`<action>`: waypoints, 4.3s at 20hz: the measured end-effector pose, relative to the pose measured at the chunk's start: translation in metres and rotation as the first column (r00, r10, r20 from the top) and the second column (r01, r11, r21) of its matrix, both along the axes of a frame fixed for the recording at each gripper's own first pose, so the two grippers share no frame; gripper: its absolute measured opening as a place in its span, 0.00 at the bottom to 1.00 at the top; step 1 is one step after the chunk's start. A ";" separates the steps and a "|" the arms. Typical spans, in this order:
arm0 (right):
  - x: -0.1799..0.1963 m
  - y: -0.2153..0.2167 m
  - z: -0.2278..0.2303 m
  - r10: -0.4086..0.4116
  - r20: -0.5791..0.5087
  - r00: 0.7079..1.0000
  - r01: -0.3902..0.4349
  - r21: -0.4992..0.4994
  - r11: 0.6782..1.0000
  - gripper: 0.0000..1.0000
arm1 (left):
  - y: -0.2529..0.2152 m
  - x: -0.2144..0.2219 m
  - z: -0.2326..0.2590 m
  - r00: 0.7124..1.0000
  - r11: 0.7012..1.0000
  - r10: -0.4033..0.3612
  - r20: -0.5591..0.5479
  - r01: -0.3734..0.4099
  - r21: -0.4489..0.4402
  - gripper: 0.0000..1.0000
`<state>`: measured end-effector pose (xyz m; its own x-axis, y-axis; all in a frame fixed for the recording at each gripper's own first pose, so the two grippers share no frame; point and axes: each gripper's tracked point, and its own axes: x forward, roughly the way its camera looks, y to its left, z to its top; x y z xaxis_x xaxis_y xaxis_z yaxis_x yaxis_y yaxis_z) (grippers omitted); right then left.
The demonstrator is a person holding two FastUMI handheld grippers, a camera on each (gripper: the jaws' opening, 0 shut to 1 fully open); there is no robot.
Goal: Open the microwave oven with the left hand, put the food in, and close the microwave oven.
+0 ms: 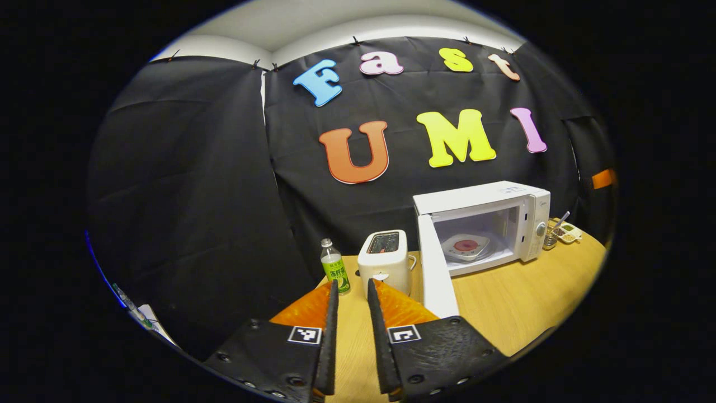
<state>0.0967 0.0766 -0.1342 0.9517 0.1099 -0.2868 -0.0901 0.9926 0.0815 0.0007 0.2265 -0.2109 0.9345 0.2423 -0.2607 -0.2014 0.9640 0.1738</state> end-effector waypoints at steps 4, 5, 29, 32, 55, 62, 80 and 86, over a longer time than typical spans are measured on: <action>-0.016 -0.010 0.019 -0.030 0.014 0.999 0.030 0.023 0.999 0.92 | 0.011 0.001 -0.037 1.000 0.999 0.021 -0.018 -0.022 -0.050 0.01; -0.019 -0.012 0.020 -0.034 0.010 0.999 0.034 0.023 0.999 0.92 | 0.012 0.000 -0.045 1.000 0.998 0.016 -0.024 -0.017 -0.058 0.00; -0.045 -0.072 0.029 -0.075 -0.043 0.996 0.076 0.031 0.997 0.92 | -0.205 0.037 -0.076 0.941 0.929 -0.337 0.006 0.334 -0.160 0.00; -0.039 -0.090 0.026 -0.079 -0.058 0.995 0.081 0.029 0.996 0.92 | -0.245 0.058 -0.077 0.925 0.912 -0.380 0.011 0.377 -0.164 0.00; 0.027 -0.139 0.001 -0.085 -0.116 0.990 0.096 0.090 0.991 1.00 | -0.381 0.242 -0.087 0.902 0.887 -0.430 0.022 0.427 -0.173 0.00; 0.023 -0.135 0.010 -0.057 -0.108 0.992 0.066 0.083 0.994 0.92 | -0.383 0.249 -0.088 0.908 0.890 -0.419 0.010 0.413 -0.193 0.00; -0.037 -0.100 0.051 -0.050 0.008 0.999 0.049 0.054 0.997 0.92 | -0.351 0.122 -0.013 0.907 0.894 -0.421 -0.021 0.411 -0.178 0.96; -0.061 -0.061 0.091 -0.001 0.097 0.995 -0.008 0.095 0.995 0.92 | -0.284 0.060 0.100 0.928 0.907 -0.358 0.106 0.372 -0.199 0.96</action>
<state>0.0352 0.0156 -0.0427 0.9741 0.1355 -0.1811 -0.1055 0.9805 0.1661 0.0607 -0.0577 -0.1113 0.9638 -0.1731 -0.2030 0.1676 0.9849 -0.0439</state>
